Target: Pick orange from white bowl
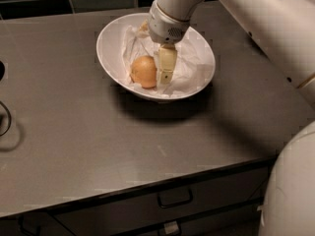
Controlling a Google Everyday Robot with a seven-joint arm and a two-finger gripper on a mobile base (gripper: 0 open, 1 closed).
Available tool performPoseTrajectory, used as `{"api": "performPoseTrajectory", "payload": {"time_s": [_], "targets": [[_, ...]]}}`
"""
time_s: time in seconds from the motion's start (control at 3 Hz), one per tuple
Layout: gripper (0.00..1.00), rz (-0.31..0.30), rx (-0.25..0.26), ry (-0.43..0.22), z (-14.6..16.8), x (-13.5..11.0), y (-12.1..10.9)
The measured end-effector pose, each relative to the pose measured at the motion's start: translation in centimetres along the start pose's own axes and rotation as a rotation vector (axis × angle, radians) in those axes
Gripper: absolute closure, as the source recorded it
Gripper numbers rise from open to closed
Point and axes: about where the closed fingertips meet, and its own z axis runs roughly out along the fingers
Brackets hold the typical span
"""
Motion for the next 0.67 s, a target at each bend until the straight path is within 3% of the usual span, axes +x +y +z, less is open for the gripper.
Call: {"api": "performPoseTrajectory", "payload": {"time_s": [0.67], "targets": [[0.27,0.006,-0.010,-0.013,0.93,0.28,-0.42]]}}
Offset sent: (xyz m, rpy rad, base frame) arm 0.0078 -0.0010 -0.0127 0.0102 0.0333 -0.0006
